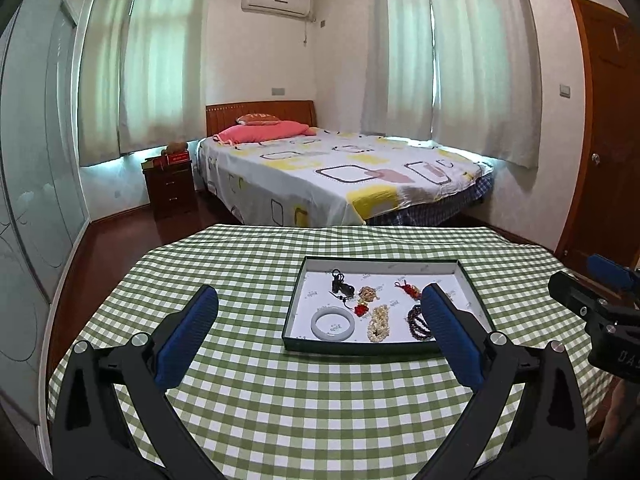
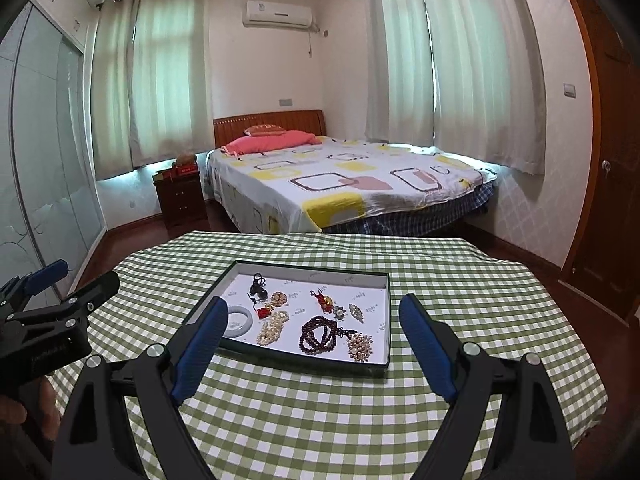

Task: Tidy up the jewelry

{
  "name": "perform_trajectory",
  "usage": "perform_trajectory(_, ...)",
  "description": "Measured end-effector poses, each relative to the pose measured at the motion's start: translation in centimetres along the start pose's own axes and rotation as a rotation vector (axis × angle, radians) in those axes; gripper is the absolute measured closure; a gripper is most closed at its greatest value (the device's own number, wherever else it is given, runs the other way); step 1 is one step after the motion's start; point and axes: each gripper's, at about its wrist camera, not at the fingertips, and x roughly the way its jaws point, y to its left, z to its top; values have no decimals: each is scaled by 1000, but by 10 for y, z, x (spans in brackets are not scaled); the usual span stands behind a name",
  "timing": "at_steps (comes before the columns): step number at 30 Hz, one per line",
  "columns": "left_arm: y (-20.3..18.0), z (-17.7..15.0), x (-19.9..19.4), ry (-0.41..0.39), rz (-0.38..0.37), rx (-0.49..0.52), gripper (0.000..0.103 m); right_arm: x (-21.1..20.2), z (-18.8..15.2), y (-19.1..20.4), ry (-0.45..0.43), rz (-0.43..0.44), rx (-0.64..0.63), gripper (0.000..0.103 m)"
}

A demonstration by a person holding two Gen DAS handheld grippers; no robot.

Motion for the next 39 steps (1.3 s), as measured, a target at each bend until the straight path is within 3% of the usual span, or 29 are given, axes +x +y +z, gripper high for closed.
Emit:
perform_trajectory(9, -5, -5, -17, -17, -3, 12, 4, -11, -2, 1, -24, -7, 0, 18)
perform_trajectory(39, -4, -7, -21, -16, 1, 7, 4, -15, -5, 5, -27, -7, -2, 18)
